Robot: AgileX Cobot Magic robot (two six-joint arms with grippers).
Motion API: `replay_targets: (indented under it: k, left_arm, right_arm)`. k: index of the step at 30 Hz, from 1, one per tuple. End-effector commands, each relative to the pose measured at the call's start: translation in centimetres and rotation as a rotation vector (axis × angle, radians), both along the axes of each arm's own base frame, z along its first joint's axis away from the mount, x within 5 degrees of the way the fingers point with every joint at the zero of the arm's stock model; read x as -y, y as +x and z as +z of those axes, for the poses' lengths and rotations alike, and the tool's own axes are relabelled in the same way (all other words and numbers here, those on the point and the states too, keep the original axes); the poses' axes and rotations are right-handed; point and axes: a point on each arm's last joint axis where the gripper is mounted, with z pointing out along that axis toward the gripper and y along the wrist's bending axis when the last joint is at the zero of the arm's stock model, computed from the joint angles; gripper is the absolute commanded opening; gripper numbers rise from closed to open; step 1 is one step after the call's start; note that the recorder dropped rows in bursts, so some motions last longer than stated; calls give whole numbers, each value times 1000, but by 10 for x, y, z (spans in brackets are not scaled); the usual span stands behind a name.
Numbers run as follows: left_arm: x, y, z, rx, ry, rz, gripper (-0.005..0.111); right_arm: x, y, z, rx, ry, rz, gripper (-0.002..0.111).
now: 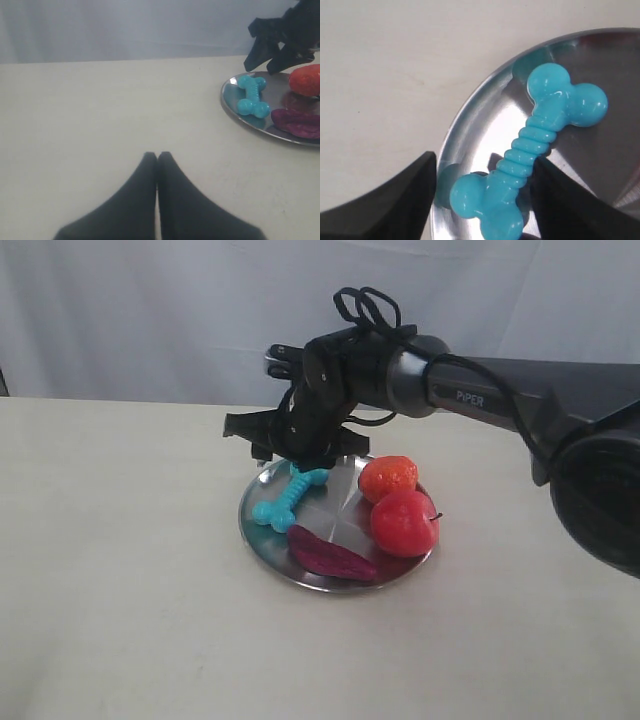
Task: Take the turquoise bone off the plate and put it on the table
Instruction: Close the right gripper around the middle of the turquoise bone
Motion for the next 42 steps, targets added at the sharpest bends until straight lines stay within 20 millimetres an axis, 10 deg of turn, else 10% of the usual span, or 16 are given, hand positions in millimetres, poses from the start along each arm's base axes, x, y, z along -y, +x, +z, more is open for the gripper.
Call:
replay_targets:
  k: [1, 42]
  left_arm:
    - [0, 0, -1, -1, 0, -3, 0]
    - [0, 0, -1, -1, 0, -3, 0]
  right_arm:
    - [0, 2, 0, 14, -2, 0, 54]
    - [5, 9, -36, -24, 43, -200, 54]
